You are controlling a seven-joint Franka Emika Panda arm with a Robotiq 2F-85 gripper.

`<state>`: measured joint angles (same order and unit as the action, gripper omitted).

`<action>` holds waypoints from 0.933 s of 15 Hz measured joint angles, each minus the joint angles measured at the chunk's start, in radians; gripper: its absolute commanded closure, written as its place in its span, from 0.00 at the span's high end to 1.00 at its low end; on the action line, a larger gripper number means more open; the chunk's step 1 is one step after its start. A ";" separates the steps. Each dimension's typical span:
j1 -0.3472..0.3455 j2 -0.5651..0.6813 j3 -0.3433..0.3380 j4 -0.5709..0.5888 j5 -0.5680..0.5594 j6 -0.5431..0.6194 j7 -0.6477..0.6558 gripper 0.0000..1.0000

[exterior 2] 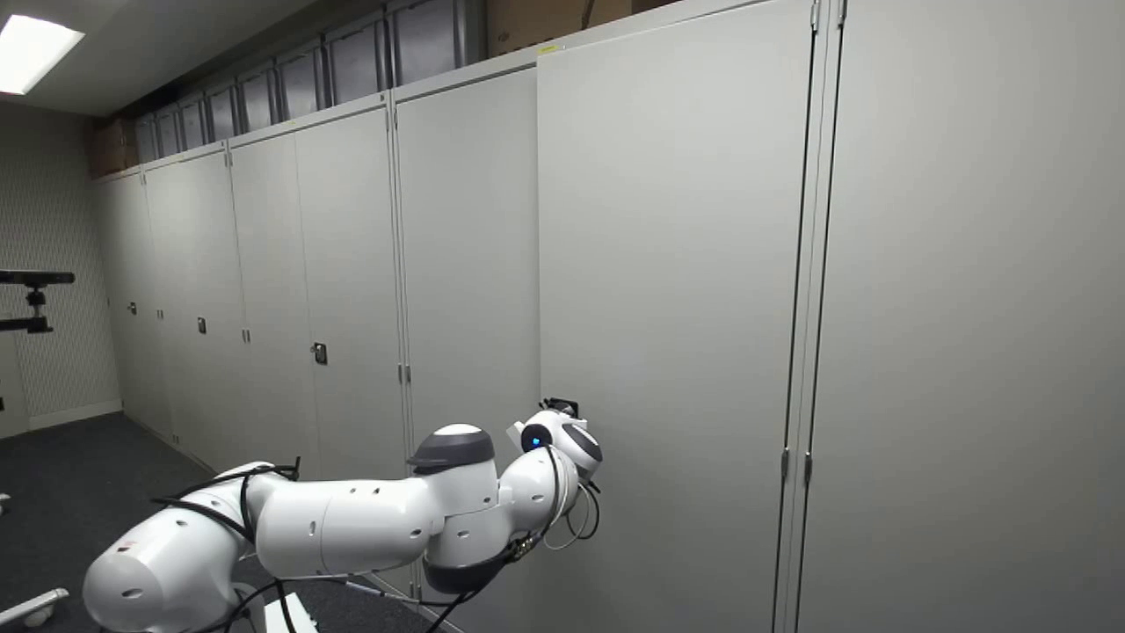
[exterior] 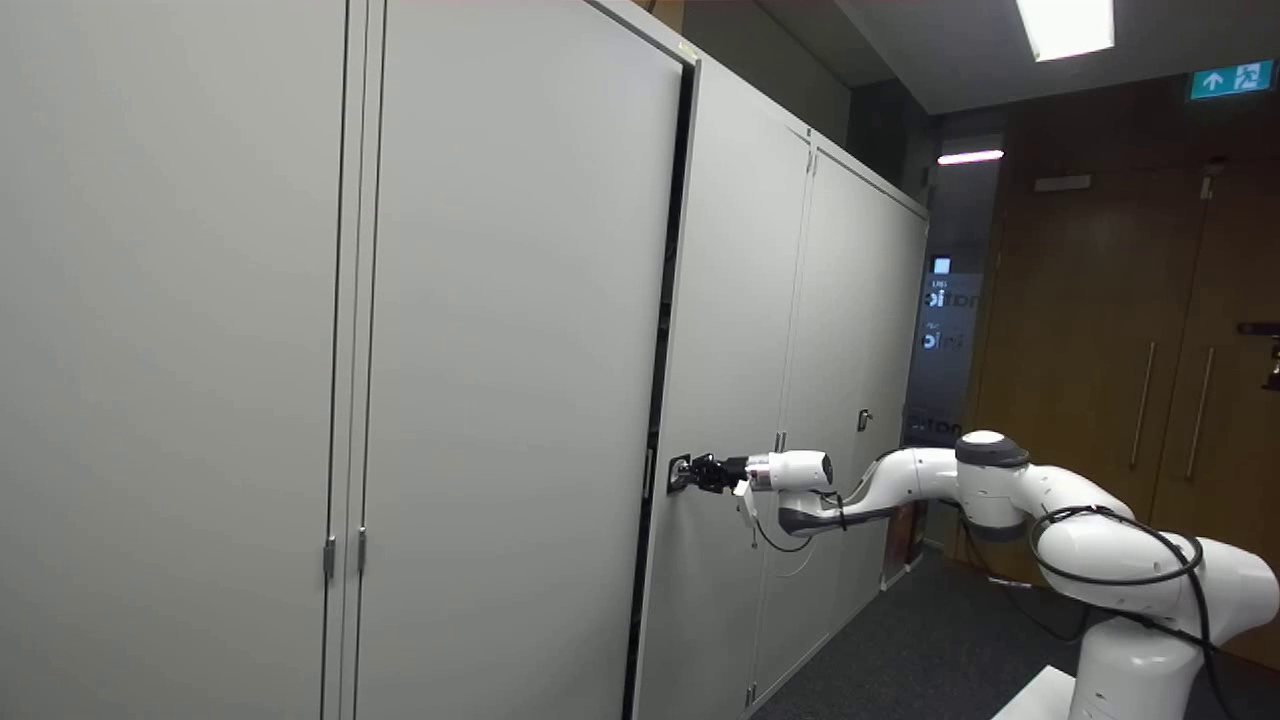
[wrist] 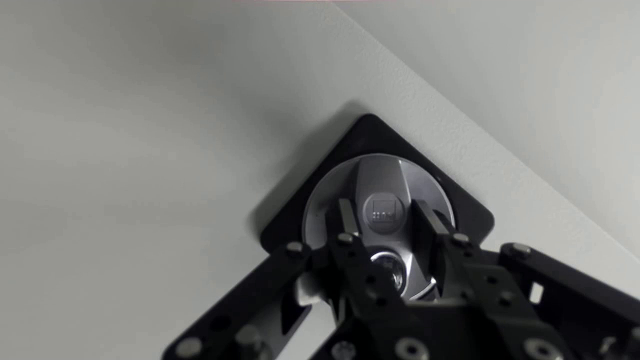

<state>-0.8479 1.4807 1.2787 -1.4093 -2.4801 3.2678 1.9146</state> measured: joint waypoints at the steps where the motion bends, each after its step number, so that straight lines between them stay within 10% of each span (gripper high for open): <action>1: 0.000 0.000 -0.001 0.001 0.003 0.003 0.000 0.08; 14: 0.022 0.000 -0.031 0.040 0.062 0.077 0.000 0.08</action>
<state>-0.8262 1.4809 1.2475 -1.3692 -2.4183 3.3445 1.9147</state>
